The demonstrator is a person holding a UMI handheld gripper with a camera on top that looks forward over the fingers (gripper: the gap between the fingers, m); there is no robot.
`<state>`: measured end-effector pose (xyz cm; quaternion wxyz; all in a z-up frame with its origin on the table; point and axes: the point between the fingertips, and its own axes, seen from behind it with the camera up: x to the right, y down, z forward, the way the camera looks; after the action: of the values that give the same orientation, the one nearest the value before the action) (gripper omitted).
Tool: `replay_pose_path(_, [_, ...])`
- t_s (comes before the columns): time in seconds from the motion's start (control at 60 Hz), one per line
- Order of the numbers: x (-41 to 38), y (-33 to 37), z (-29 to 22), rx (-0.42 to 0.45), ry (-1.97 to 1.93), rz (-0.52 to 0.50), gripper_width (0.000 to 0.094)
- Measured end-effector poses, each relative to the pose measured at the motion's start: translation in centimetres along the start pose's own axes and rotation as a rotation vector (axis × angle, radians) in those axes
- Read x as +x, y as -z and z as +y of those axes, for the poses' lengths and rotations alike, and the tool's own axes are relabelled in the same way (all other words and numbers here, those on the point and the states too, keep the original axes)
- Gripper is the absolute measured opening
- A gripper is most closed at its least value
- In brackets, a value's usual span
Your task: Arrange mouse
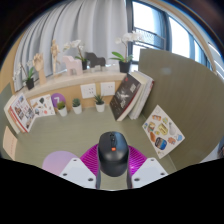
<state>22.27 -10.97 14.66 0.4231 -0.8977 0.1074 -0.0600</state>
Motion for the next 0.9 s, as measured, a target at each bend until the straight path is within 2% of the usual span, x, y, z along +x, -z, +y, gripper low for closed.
replay_pose_path(0.117, [-6.9,3.0,-3.8,0.072,0.022,-0.056,0.0354])
replay_pose_path(0.217, [-12.6,3.2,-3.7,0.084,0.068,-0.103,0.0354])
replay_pose_path(0.333, [-17.3,0.7,0.5,0.021,0.095,-0.129,0.0355])
replay_pose_path(0.383, [-18.8,-0.6,2.9,-0.031,0.097,-0.138,0.0355])
replay_pose_path(0.483, [-20.5,-2.8,7.9,-0.119,0.110,-0.137,0.0357])
replay_pose_path(0.6, [-21.5,-4.4,12.1,-0.180,0.120,-0.146,0.0354])
replay_pose_path(0.767, [-21.4,-5.5,15.5,-0.244,0.128,-0.125,0.0385])
replay_pose_path(0.817, [-21.4,-5.6,15.4,-0.222,0.117,-0.126,0.0389])
replay_pose_path(0.9, [-21.5,-5.7,15.6,-0.223,0.100,-0.124,0.0472])
